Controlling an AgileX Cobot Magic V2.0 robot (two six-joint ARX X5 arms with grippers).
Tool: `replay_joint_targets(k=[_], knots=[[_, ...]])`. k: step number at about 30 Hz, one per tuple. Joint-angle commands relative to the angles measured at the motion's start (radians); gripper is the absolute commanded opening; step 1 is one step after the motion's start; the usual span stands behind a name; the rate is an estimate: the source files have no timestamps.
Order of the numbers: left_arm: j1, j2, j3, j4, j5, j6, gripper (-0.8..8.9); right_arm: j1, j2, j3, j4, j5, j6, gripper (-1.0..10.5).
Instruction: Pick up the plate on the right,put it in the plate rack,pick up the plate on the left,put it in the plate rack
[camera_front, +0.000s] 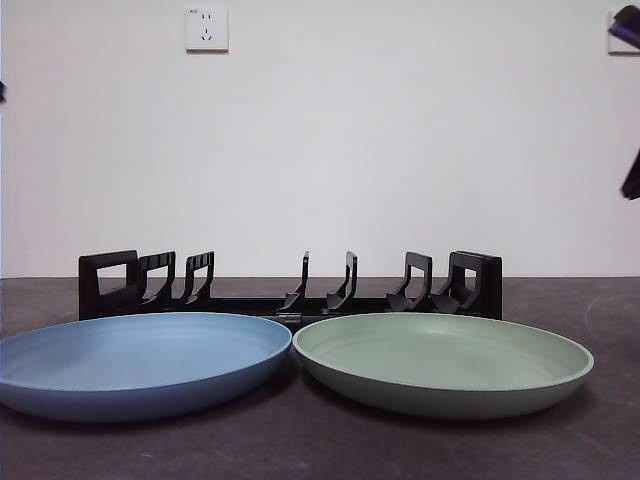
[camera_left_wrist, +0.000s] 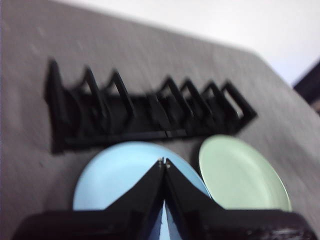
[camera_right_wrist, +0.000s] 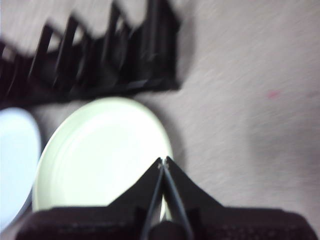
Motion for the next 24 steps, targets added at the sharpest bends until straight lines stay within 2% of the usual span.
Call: replay_joint_targets(k=[1, 2, 3, 4, 10, 19, 20, 22, 24], knots=[[0.0, 0.122, 0.053, -0.01, 0.069, 0.069, 0.14, 0.001, 0.053, 0.012, -0.003, -0.055, -0.048, 0.2], [0.0, 0.165, 0.069, -0.008, 0.083, 0.068, 1.23, 0.002, 0.074, 0.012, -0.004, -0.074, -0.048, 1.0], [0.0, 0.199, 0.08, -0.006, 0.09, 0.066, 2.92, 0.002, 0.093, 0.012, -0.004, -0.081, -0.047, 1.8], [-0.002, 0.229, 0.087, -0.004, 0.094, 0.06, 3.8, 0.002, 0.109, 0.012, -0.004, -0.081, -0.047, 2.0], [-0.073, 0.321, 0.1, 0.064, 0.086, 0.041, 3.77, 0.004, 0.227, 0.012, 0.053, -0.083, -0.047, 1.9], [-0.205, 0.405, 0.153, 0.082, -0.049, 0.047, 3.76, 0.085, 0.492, 0.012, 0.159, -0.081, -0.047, 1.9], [-0.21, 0.405, 0.153, 0.082, -0.054, 0.047, 3.76, 0.087, 0.513, 0.012, 0.164, -0.08, -0.047, 1.7], [-0.215, 0.405, 0.153, 0.082, -0.071, 0.047, 3.76, 0.087, 0.537, 0.012, 0.164, -0.08, -0.047, 0.5], [-0.216, 0.405, 0.153, 0.082, -0.07, 0.047, 3.76, 0.087, 0.539, 0.012, 0.165, -0.077, -0.046, -0.1]])
